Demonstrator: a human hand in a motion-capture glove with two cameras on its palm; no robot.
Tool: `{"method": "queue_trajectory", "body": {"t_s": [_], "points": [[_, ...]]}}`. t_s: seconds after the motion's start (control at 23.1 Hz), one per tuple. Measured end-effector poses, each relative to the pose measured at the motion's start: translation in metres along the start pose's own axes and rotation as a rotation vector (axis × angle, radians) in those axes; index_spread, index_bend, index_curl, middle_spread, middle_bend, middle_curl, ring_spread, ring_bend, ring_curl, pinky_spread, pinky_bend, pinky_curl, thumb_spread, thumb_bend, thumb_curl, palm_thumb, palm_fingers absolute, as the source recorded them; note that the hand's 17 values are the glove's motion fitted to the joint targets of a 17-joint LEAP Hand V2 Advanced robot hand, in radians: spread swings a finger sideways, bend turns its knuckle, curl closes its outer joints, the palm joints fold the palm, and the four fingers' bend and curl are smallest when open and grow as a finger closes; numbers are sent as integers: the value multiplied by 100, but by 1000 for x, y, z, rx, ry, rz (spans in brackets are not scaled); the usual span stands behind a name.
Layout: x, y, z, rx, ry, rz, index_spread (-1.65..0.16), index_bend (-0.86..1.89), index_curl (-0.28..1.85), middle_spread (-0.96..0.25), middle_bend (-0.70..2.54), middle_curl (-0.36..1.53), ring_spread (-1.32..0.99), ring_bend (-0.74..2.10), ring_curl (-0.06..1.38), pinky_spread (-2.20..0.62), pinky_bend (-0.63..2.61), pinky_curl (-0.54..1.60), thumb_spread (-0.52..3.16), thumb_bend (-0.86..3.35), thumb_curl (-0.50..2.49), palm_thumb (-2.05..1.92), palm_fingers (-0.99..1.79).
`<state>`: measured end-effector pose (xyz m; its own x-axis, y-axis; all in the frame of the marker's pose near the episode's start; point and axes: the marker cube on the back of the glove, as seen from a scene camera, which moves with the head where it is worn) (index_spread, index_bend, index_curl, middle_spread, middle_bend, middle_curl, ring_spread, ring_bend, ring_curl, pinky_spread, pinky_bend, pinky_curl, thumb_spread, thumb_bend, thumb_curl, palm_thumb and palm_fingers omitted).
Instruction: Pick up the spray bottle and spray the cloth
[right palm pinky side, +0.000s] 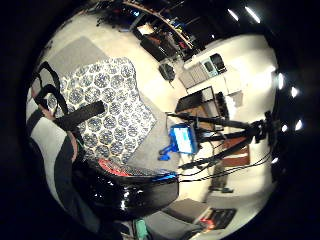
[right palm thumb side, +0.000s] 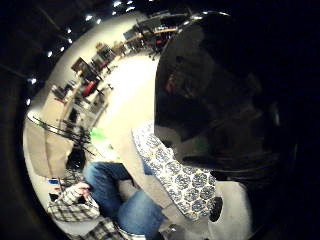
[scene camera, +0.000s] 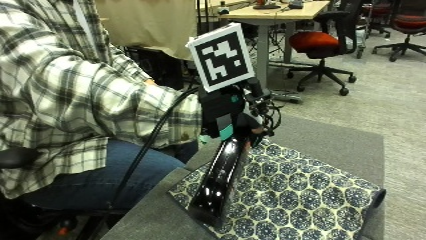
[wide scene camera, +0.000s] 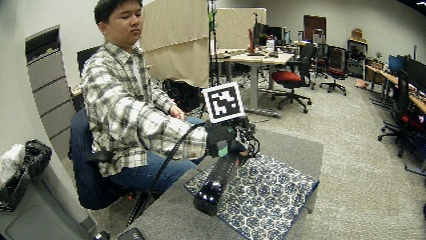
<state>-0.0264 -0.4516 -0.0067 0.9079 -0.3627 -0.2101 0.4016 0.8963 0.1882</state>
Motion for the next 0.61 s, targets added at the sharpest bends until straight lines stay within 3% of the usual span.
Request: {"method": "queue_trajectory", "body": {"t_s": [0.22, 0.61], "points": [[14, -1, -29, 182, -286, 164, -23, 28, 58, -13, 55, 51, -20, 63, 46, -19, 52, 41, 32, -3, 81, 101, 135], [29, 6, -59, 332, -488, 239, -23, 28, 59, -13, 55, 51, -20, 63, 46, -19, 52, 41, 32, -3, 81, 101, 135]]}}
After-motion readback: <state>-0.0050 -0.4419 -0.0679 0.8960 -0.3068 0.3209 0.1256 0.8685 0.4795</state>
